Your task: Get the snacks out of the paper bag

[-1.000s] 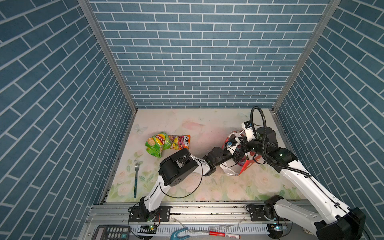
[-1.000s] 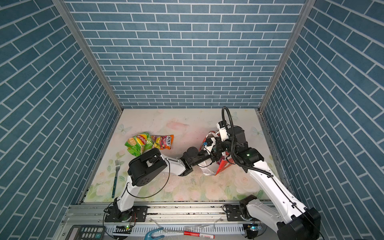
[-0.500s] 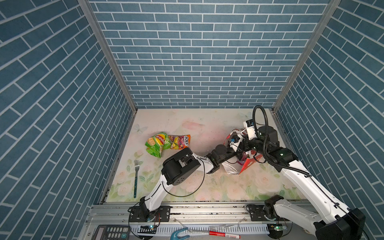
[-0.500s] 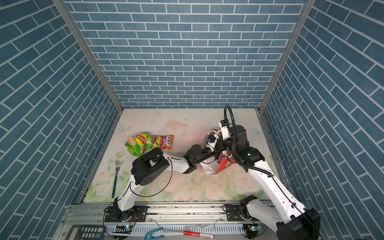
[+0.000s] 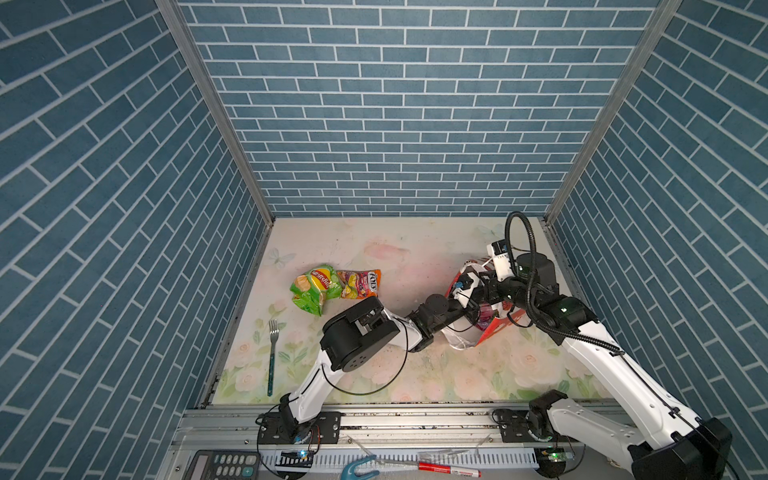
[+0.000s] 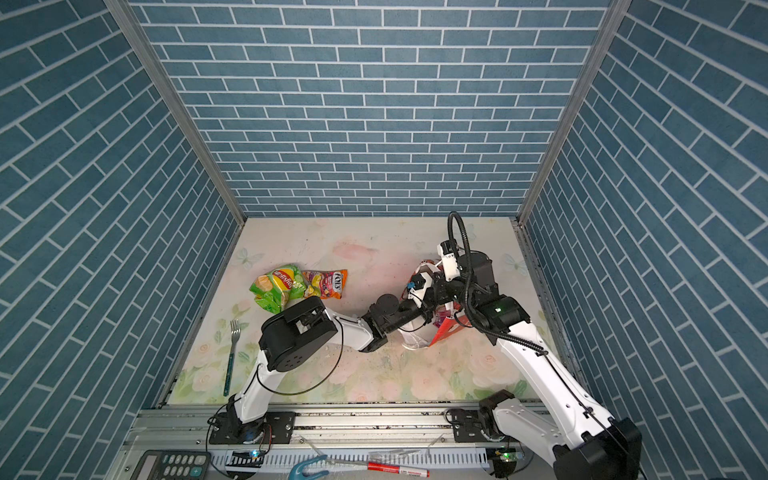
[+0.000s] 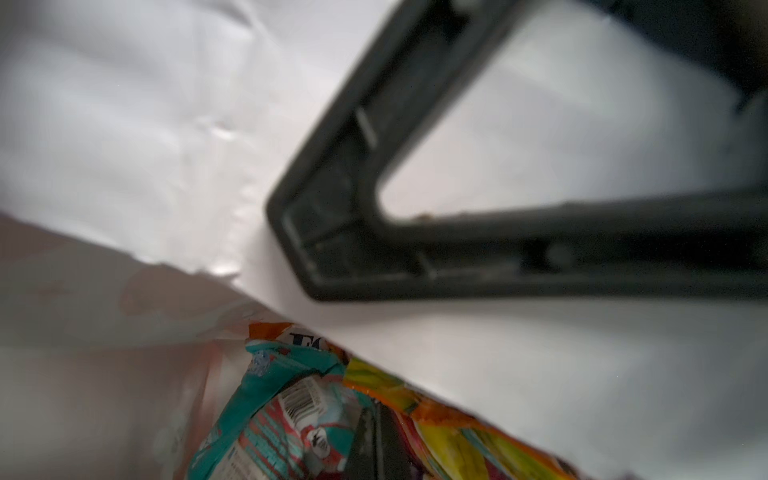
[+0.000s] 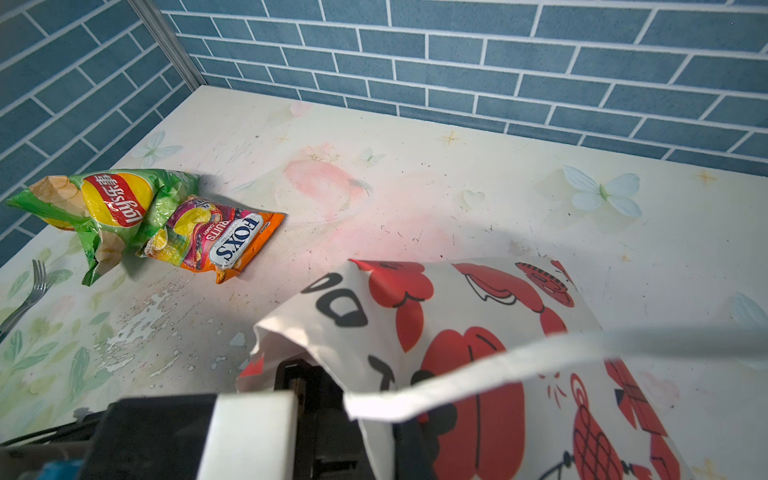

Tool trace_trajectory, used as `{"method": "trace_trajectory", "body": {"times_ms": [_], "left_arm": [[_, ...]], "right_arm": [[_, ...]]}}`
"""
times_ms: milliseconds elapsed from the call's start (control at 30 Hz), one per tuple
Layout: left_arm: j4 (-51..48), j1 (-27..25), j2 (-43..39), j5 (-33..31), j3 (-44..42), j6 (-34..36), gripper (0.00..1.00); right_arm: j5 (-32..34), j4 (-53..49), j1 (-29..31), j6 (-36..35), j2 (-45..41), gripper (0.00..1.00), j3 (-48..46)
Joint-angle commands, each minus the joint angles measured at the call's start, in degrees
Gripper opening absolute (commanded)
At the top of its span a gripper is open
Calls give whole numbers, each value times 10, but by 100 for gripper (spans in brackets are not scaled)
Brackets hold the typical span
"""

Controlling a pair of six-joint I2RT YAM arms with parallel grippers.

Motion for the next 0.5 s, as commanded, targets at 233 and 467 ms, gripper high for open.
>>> {"method": "trace_trajectory", "body": {"times_ms": [233,467], "left_arm": [[-39,0,-10,39,35,-30,51],[-96,0,39,39,120,-67,57]], "right_arm": [[-3,34,-4,14,-14,0,11],[-24,51,-5,17,-2,0,7]]}}
